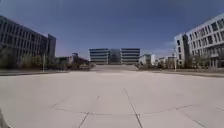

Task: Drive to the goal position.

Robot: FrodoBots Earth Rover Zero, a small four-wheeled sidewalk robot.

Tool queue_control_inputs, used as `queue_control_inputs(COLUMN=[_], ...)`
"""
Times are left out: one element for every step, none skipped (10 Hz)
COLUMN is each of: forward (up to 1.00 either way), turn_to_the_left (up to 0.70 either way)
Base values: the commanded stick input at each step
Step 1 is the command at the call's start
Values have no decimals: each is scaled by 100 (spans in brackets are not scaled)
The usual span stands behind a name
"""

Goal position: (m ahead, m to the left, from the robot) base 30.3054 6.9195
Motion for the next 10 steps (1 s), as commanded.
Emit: queue_control_inputs(forward=[70,70,70,70,70,70,70,70,70,70], turn_to_the_left=[-5,-5,-5,-5,-5,-5,-5,-5,-5,-5])
